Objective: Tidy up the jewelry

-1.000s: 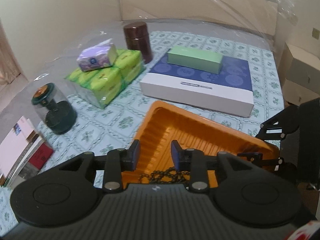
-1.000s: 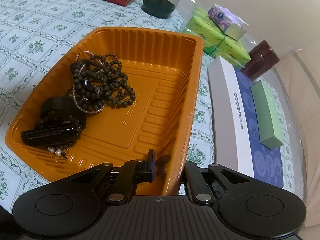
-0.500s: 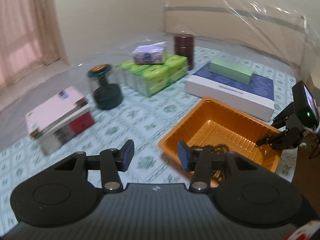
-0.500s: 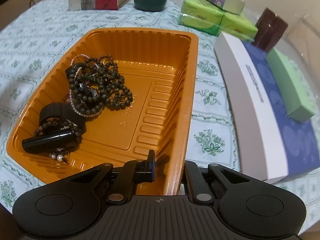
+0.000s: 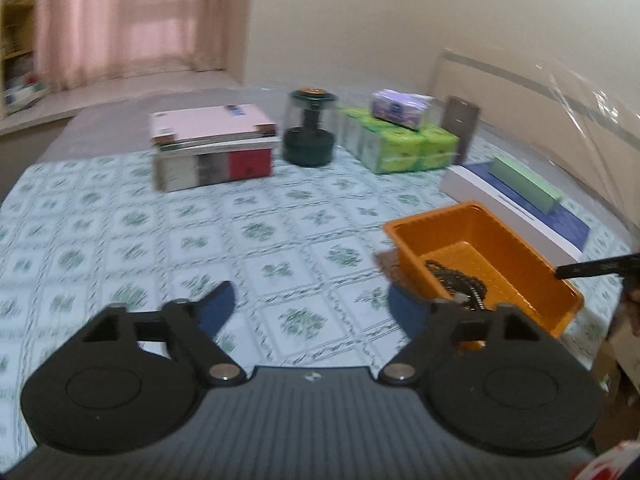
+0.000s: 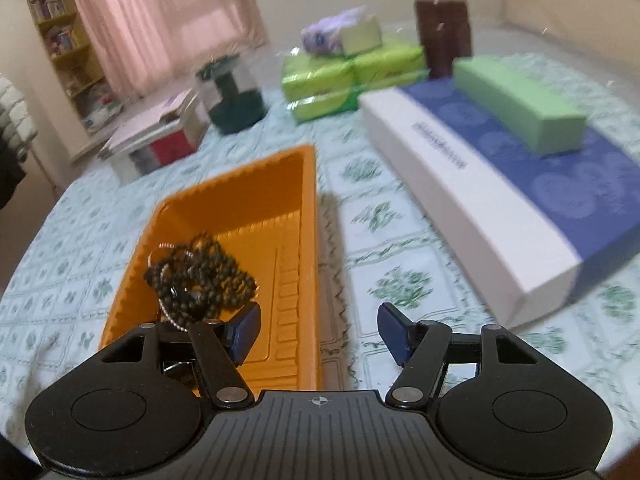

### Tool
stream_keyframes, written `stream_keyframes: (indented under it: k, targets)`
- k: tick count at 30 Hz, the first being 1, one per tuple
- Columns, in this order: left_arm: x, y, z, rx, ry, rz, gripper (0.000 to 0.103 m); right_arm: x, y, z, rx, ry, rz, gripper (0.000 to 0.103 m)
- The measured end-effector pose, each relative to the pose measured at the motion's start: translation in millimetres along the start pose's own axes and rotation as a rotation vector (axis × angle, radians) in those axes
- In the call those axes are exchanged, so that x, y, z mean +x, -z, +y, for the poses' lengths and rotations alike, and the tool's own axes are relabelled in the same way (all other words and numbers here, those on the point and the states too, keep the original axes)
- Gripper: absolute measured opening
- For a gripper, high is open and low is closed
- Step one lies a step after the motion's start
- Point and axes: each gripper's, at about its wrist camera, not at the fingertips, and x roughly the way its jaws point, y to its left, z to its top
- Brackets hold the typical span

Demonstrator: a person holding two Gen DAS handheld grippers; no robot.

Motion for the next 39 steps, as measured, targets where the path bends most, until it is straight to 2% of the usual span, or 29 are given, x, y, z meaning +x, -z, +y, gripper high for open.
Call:
stream_keyframes:
  k: [2,4,8,12,15,19,24,26,32,39]
  targets:
    - [-6.6,10.7,0.8,-0.022,-0.032,-0.005,0.092,-18.1,2.0,16.5,-0.030,0.058,-0.034,0.066]
    - [-12.1,22.8,0.8,-0.051,-0.061,0.006,0.099,-34.9,5.2,38.7,-0.061,0.102,-0.056,0.069]
    - [-23.4,46.0,-7.2,-0.096,-0.089,0.014,0.102,-54.7,22.4,81.3,-0.079,0.121,-0.057,0.079]
    - [-28.6,68.0,-26.4,-0.095,-0.076,0.045,0.102,-49.5,48.6,116.5,-0.112,0.094,0.007,0.080]
    - [-31.9,86.7,-37.0,-0.148,-0.063,0.086,0.102,-36.6,68.1,134.9,-0.140,0.089,0.074,0.080]
    - [-32.6,108.8,-47.3,-0.216,-0.067,0.139,0.102,-22.6,89.6,149.6,-0.135,0.082,0.146,0.080]
    - [-25.9,124.9,-58.6,-0.225,-0.051,0.212,0.102,-17.9,108.1,159.2,-0.075,0.065,0.161,0.080]
    - [-24.9,129.2,-64.4,-0.202,-0.066,0.220,0.102,-18.5,111.1,164.5,-0.081,0.054,0.168,0.080]
    - [-23.5,133.4,-67.4,-0.215,-0.102,0.225,0.100,-16.1,117.9,184.3,-0.161,0.057,0.193,0.080]
    - [-20.5,133.9,-66.9,-0.211,-0.118,0.249,0.101,-9.7,119.8,195.3,-0.172,0.034,0.196,0.080]
